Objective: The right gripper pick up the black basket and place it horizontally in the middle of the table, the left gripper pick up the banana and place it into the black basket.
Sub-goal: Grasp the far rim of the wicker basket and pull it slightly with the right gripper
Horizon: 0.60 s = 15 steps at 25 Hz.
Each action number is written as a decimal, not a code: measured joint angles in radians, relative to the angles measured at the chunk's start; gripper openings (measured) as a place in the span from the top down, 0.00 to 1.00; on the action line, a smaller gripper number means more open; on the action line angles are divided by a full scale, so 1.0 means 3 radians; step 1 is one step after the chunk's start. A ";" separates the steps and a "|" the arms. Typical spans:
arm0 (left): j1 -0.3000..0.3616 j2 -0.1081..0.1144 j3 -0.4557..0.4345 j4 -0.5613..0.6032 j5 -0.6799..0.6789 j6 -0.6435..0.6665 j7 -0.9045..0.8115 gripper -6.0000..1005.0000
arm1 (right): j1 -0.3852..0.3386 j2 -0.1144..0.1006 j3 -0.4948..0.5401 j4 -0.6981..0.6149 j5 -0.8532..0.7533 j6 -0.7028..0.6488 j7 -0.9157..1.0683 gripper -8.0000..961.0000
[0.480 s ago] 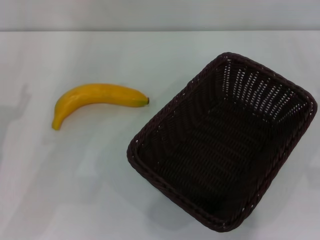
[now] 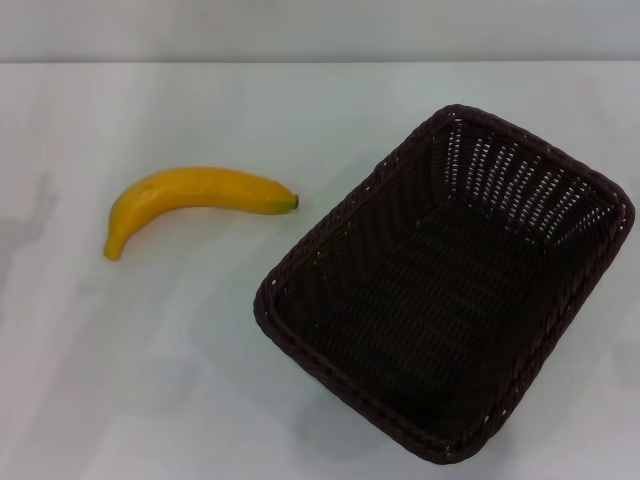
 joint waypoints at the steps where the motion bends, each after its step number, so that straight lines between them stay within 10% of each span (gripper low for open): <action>1: 0.0005 0.0000 0.0000 0.0003 0.0000 -0.0002 -0.0002 0.12 | -0.0003 0.0000 0.0000 0.0009 0.0000 0.0008 0.0001 0.10; 15: 0.0033 -0.0006 0.0009 -0.0004 0.0011 -0.0023 -0.0013 0.12 | 0.0009 0.0000 0.0000 0.0011 0.0000 0.0005 0.0002 0.10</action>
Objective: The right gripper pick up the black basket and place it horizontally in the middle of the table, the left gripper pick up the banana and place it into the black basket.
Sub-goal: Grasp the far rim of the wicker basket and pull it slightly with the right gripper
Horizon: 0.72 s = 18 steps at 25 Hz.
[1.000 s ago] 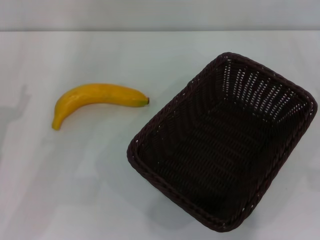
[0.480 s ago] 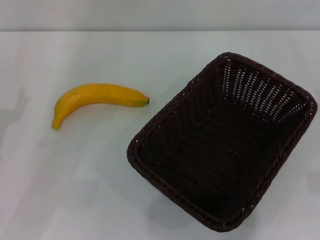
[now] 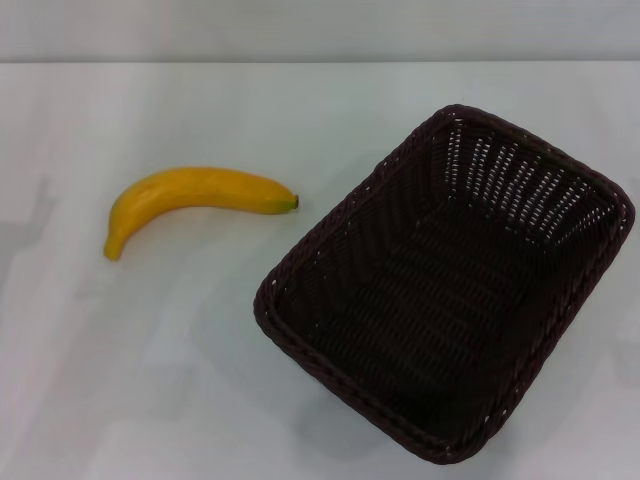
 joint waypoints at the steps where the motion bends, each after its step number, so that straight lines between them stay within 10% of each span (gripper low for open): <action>1: 0.0000 0.0000 0.0001 -0.0001 0.0002 0.0004 0.0003 0.12 | -0.0002 0.0000 0.0000 0.0001 0.0000 0.0001 0.0000 0.10; 18: 0.0002 -0.0001 0.0011 -0.0008 0.0016 0.0017 0.0006 0.12 | -0.0014 0.0000 0.0000 0.0012 0.0000 0.0000 0.0000 0.10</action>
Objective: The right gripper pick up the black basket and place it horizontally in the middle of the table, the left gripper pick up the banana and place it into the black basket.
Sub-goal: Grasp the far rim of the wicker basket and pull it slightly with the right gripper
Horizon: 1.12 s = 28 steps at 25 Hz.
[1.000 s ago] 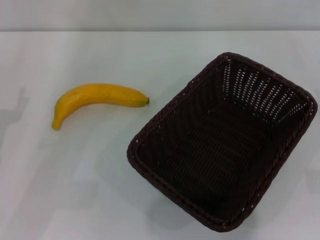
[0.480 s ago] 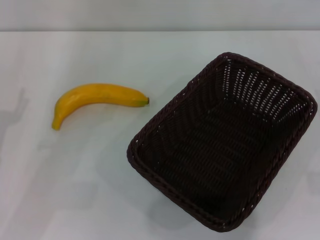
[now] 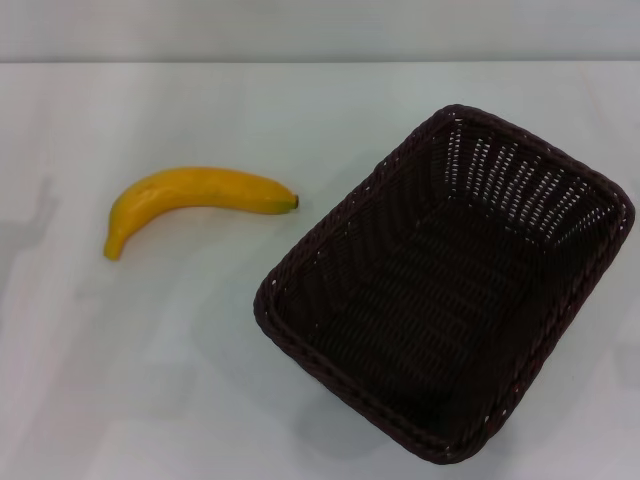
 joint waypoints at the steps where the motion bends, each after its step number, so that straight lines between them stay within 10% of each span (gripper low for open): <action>1: 0.0000 -0.0001 0.0000 -0.0001 0.0000 0.0004 0.0000 0.12 | 0.0000 0.0000 0.0000 0.0000 0.0000 -0.0001 0.0000 0.10; 28: 0.0013 -0.0005 0.0000 -0.0041 0.0000 0.0009 0.0003 0.12 | -0.0004 0.0000 0.0000 0.0029 0.0000 -0.0010 0.0000 0.10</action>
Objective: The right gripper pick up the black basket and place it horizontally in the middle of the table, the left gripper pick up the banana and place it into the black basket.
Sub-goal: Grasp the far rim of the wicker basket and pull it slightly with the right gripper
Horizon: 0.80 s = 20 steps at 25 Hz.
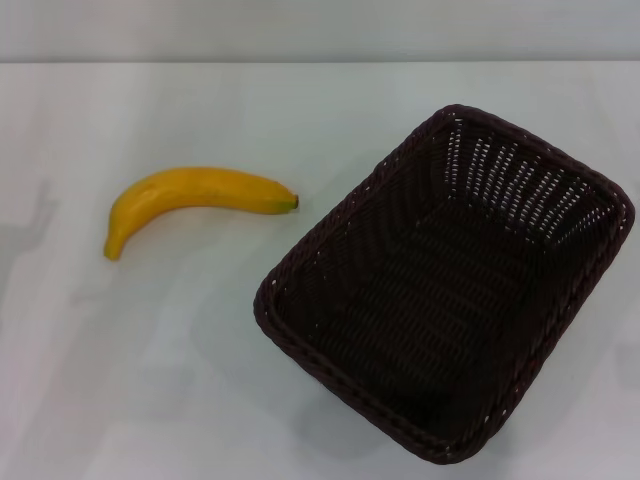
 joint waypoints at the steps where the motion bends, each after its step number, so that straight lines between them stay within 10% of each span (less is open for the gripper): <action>1: 0.0000 0.0000 0.0000 0.0000 0.0001 -0.0006 0.0000 0.12 | 0.0000 0.0000 0.0000 -0.0004 0.0000 0.0000 0.0000 0.09; 20: -0.0026 0.0000 0.0010 -0.0005 0.0010 -0.0005 -0.0010 0.12 | -0.0001 -0.0003 0.0000 -0.0026 0.0000 -0.0009 -0.0009 0.10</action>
